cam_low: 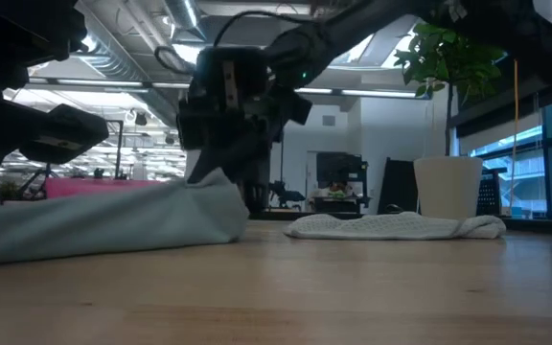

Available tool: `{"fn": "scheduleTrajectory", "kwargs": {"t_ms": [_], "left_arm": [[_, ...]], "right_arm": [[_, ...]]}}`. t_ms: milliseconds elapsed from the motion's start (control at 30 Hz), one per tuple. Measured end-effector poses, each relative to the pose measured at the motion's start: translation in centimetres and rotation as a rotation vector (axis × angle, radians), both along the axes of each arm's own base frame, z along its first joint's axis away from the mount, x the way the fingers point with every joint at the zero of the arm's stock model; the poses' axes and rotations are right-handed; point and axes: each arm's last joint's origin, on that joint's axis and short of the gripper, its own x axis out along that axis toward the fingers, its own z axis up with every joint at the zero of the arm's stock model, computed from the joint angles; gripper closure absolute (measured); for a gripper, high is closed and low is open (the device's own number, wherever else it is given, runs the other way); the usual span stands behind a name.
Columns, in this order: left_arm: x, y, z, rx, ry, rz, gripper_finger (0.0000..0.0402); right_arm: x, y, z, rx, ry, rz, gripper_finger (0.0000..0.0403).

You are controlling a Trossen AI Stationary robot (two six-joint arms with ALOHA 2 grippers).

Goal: Roll microfiber towels into tight, uniform cylinder then place into a basket
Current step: Roll the blue towel

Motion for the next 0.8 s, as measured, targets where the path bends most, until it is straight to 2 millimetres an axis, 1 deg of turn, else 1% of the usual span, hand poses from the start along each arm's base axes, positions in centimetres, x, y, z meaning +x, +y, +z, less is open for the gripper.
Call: {"fn": "scheduleTrajectory", "kwargs": {"t_ms": [67, 167, 333, 400, 567, 700, 800], "left_arm": [[0.0, 0.0, 0.0, 0.001, 0.000, -0.001, 0.0401], [0.0, 0.0, 0.0, 0.001, -0.001, -0.001, 0.0401], [0.0, 0.1, 0.0, 0.012, -0.007, 0.005, 0.0402], [0.0, 0.1, 0.0, 0.015, -0.008, 0.007, 0.0401], [0.0, 0.1, 0.0, 0.017, -0.009, 0.008, 0.0401], [0.0, 0.2, 0.0, 0.030, -0.013, 0.014, 0.0402], [0.0, 0.2, 0.0, 0.036, -0.016, 0.016, 0.0402]], "right_arm": [[0.0, -0.3, -0.3, 0.012, 0.001, 0.001, 0.0400], [0.2, -0.9, -0.2, 0.006, -0.025, -0.012, 0.0400], [0.4, -1.8, -0.3, -0.087, -0.022, -0.089, 0.0400], [0.4, -2.0, -0.4, -0.127, -0.019, -0.110, 0.0400], [0.8, -2.4, -0.3, -0.144, -0.055, -0.139, 0.0400], [0.9, -2.7, -0.4, -0.235, -0.045, -0.205, 0.0400], [0.9, -2.7, -0.4, -0.232, -0.047, -0.208, 0.0400]]}}
